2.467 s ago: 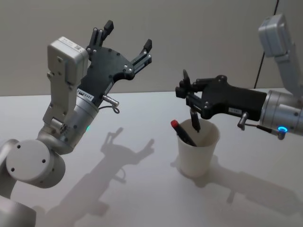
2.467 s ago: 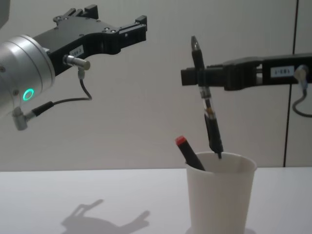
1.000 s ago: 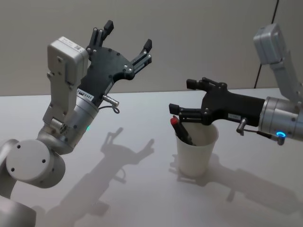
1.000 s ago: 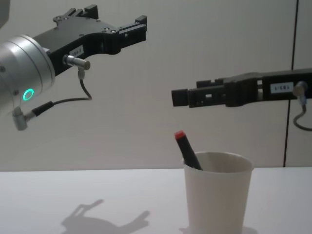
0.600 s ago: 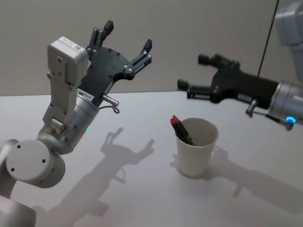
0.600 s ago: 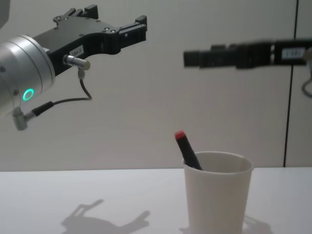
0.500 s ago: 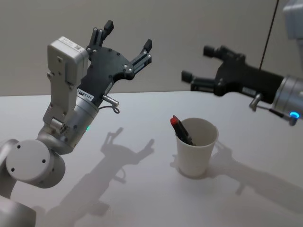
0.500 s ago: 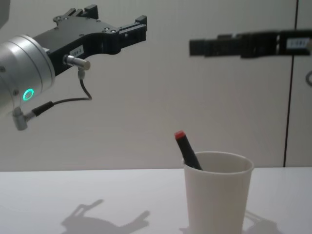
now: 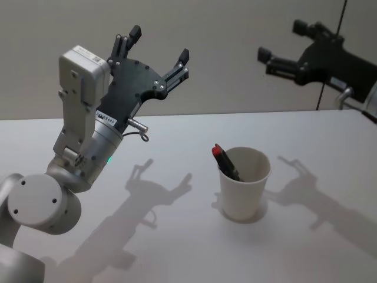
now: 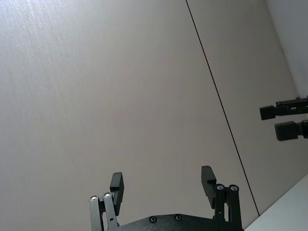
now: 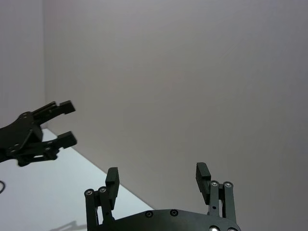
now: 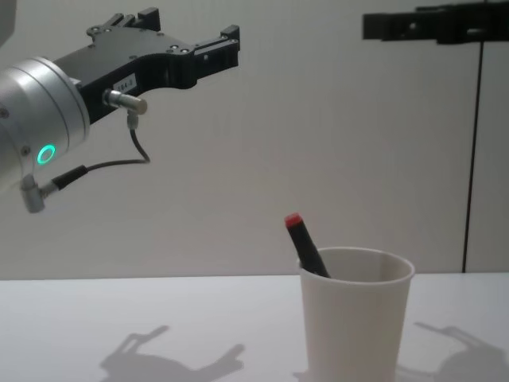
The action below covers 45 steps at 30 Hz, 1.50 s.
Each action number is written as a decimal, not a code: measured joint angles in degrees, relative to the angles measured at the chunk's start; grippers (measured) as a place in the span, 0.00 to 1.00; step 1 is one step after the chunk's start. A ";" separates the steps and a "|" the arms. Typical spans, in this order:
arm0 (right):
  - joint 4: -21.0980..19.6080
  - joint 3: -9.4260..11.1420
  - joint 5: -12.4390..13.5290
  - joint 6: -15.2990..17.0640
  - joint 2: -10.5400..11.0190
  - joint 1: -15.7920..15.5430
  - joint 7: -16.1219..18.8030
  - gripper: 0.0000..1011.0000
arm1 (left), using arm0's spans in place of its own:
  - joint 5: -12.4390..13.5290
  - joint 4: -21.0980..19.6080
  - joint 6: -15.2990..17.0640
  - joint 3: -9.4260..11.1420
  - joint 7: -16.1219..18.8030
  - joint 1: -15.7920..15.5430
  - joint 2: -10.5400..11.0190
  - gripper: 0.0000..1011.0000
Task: Place the pen into the pen holder.
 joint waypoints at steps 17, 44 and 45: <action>-1.81 2.33 -2.02 1.83 1.62 -0.95 -12.77 0.99 | -0.33 0.57 2.66 2.24 2.18 0.13 1.02 0.99; -1.50 3.98 -5.94 -0.80 -1.53 -7.37 -18.05 0.99 | -1.68 2.71 12.50 10.36 10.32 0.70 4.77 0.99; -1.45 4.03 -6.13 -1.08 -1.78 -7.79 -18.04 0.99 | -1.68 2.71 12.51 10.36 10.33 0.71 4.77 0.99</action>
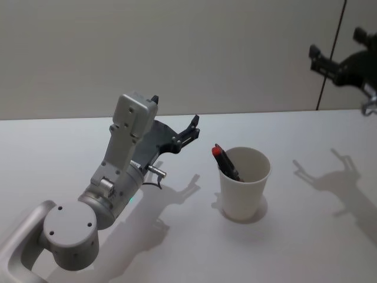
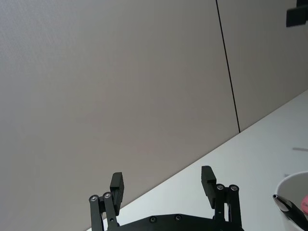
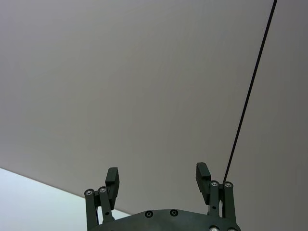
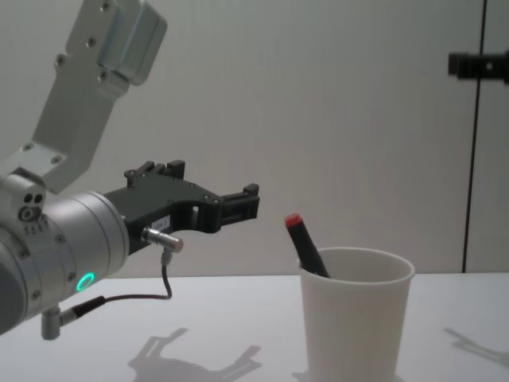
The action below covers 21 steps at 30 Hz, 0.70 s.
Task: Place the pen into the pen holder.
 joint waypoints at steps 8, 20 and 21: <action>0.54 0.51 -2.10 -3.01 -2.68 -4.71 0.20 0.99 | 0.00 0.00 0.02 0.01 0.04 -0.03 0.00 0.99; 1.25 1.18 -4.92 -7.02 -6.29 -10.99 0.43 0.99 | 0.01 0.00 0.02 0.00 0.04 -0.03 0.00 0.99; 1.30 1.22 -5.10 -7.27 -6.55 -11.43 0.44 0.99 | 0.01 0.00 0.01 0.00 0.03 -0.03 0.00 0.99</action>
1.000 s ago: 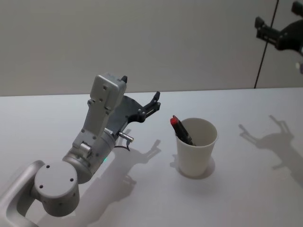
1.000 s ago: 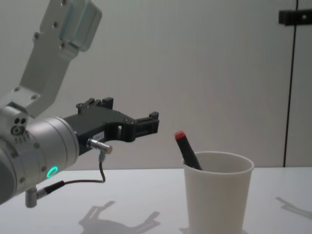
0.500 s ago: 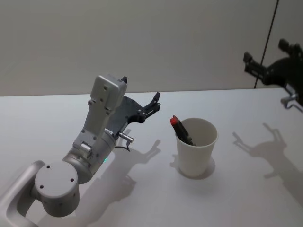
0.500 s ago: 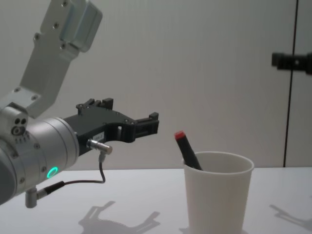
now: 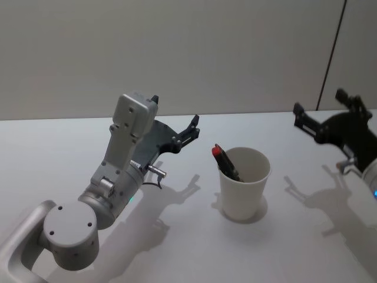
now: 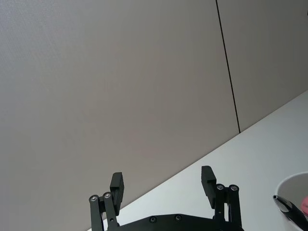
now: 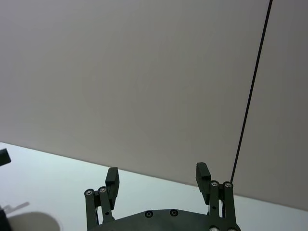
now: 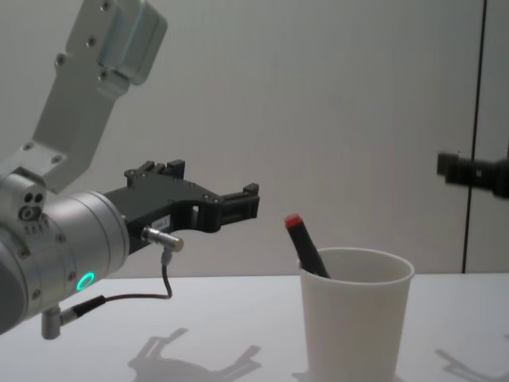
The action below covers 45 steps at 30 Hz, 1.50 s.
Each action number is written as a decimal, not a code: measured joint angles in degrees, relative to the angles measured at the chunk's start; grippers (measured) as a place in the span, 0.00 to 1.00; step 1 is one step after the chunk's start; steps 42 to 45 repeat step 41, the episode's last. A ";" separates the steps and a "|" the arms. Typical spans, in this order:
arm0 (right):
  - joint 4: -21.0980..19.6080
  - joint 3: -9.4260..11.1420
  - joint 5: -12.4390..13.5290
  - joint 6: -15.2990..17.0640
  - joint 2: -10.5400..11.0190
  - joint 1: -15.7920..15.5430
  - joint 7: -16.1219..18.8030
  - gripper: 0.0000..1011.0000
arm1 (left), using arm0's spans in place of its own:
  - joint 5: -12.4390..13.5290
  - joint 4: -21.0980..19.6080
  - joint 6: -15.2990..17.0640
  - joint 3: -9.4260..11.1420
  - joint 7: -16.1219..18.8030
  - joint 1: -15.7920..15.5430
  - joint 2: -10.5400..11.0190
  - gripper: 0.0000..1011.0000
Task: Place the pen into the pen holder.
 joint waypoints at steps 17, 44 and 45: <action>0.55 0.56 -2.38 -3.35 -3.06 -5.28 0.22 0.99 | 0.00 0.00 0.00 0.00 -0.01 0.00 0.00 0.99; 0.52 0.50 -2.37 -3.37 -3.09 -5.30 0.23 0.99 | 0.00 0.00 0.00 -0.01 -0.01 0.01 0.00 0.99; 0.52 0.50 -2.37 -3.37 -3.09 -5.30 0.23 0.99 | 0.00 0.00 0.00 -0.01 -0.01 0.01 0.00 0.99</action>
